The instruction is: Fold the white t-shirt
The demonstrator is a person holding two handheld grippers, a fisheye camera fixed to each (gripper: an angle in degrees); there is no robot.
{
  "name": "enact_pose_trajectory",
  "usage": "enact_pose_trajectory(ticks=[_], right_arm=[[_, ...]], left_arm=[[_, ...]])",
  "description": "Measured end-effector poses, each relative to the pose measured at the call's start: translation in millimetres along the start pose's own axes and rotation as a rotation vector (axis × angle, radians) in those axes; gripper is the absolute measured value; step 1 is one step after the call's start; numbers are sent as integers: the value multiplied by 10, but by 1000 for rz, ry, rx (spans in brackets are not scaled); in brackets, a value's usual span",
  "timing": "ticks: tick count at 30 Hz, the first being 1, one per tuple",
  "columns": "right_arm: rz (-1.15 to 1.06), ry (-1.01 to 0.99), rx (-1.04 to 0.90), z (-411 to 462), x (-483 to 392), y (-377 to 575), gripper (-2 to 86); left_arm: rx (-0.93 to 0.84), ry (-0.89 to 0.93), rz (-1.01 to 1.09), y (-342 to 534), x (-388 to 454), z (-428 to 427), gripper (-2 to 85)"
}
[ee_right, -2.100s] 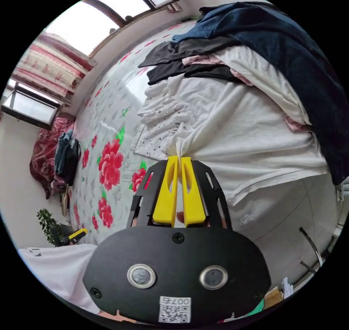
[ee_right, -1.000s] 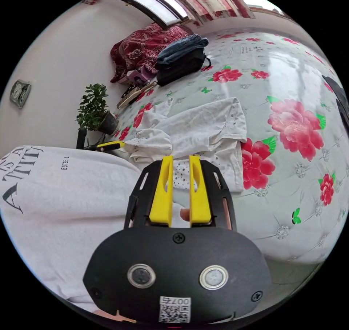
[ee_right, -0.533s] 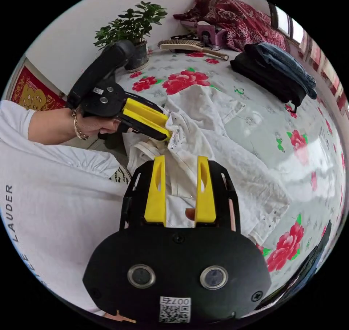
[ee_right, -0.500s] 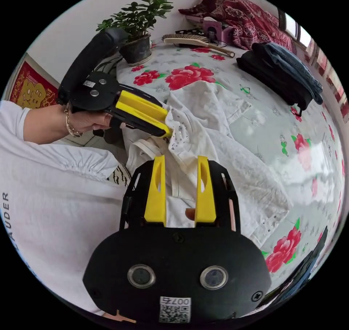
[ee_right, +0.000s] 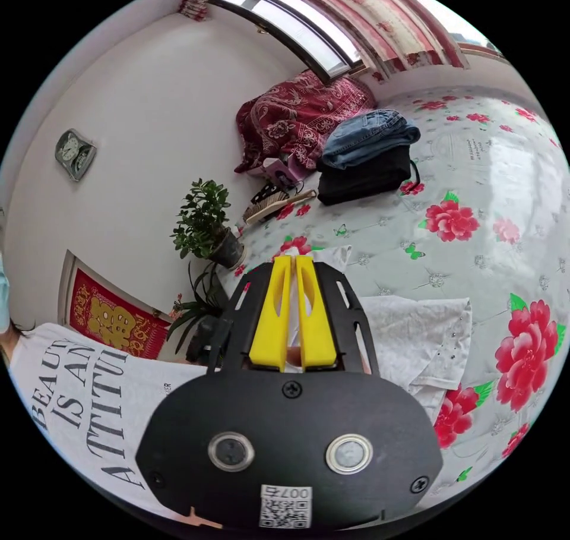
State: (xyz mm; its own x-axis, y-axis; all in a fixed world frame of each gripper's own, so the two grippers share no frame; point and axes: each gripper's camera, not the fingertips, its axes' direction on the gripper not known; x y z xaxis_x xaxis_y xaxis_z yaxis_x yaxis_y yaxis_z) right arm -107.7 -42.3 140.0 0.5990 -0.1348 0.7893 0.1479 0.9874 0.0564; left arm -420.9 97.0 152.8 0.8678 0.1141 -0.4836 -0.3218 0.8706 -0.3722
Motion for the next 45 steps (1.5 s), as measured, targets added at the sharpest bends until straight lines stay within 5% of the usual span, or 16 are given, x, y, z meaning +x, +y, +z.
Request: enact_pose_trajectory(ticks=[5,12,17,20,23,28,32,37,41,45], right_arm=[[21,69,72,-434,196,-430,-3],[-150,153,418,-2062,-65,-775,-2],[-213,301,542,-2496,-34,-78,-1],[-67,403,438,-2229,436,428,2],[224,480,276,-1736,1127,1026,9],[462,513,157,-1153,1538,1820,33],[331,519,-26,-605,1503,1746,51],[142,584,-162,-24,1475,1409,65],[13,528,-288,501,1454,1239,76],[-46,571,-467,1010,1501,1290,75]], left_arm=[[-14,-68,104,-565,108,-75,3],[508,-366,172,-1107,203,-2485,-9],[574,-460,381,-954,1029,-2855,-7],[478,-393,409,-910,1292,-2284,3],[200,-209,333,-879,1311,-1354,44],[-137,-285,231,-514,1049,-482,53],[-85,-229,107,-634,610,-650,49],[43,166,-191,-1172,-197,-629,81],[-32,408,-398,-1390,-600,-230,96],[-63,251,-320,-1459,-562,-146,29]])
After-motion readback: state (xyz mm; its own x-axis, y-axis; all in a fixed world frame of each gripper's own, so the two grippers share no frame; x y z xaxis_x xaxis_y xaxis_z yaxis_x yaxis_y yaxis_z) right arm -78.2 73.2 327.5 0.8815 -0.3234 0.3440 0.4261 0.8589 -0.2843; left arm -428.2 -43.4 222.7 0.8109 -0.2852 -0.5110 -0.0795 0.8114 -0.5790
